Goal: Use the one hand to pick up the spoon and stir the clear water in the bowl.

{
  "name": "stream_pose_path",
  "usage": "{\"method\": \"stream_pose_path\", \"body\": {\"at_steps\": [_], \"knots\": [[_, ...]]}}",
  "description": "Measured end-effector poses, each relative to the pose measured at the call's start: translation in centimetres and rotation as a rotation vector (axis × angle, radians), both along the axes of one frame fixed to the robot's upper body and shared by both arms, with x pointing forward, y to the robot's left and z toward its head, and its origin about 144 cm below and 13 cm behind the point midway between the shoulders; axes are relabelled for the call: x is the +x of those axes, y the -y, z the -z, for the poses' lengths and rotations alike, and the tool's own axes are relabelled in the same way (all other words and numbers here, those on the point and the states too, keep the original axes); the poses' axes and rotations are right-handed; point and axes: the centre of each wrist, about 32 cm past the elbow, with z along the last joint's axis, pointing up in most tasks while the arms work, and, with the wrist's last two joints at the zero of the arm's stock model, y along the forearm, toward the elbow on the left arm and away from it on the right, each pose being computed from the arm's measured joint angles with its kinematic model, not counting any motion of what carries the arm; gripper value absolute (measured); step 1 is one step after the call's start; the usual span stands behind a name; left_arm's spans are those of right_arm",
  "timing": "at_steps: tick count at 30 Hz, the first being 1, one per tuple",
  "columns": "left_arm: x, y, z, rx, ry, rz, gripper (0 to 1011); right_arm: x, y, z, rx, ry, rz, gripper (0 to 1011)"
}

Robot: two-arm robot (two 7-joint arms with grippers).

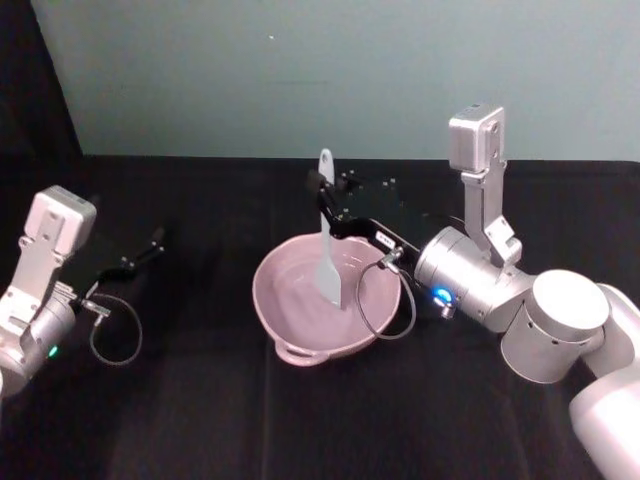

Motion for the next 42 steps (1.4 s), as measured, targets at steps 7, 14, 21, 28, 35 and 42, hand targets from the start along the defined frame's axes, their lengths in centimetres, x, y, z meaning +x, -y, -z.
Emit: {"method": "stream_pose_path", "body": {"at_steps": [7, 14, 21, 28, 35, 42], "knots": [[0.00, 0.00, 0.00, 0.000, 0.000, 0.000, 1011, -0.05, -0.09, -0.14, 0.004, 0.008, -0.007, 116], [0.00, 0.00, 0.00, 0.000, 0.000, 0.000, 1011, -0.04, -0.08, -0.13, 0.004, 0.008, -0.007, 114], [0.00, 0.00, 0.00, 0.000, 0.000, 0.000, 1011, -0.03, -0.05, -0.12, 0.004, 0.008, -0.006, 116], [0.00, 0.00, 0.00, 0.000, 0.000, 0.000, 1011, -0.02, -0.04, -0.10, 0.003, 0.007, -0.006, 116], [0.00, 0.00, 0.00, 0.000, 0.000, 0.000, 1011, -0.02, -0.04, -0.09, 0.003, 0.006, -0.005, 116], [0.00, 0.00, 0.00, 0.000, 0.000, 0.000, 1011, -0.02, -0.04, -0.09, 0.003, 0.006, -0.005, 116]]}}
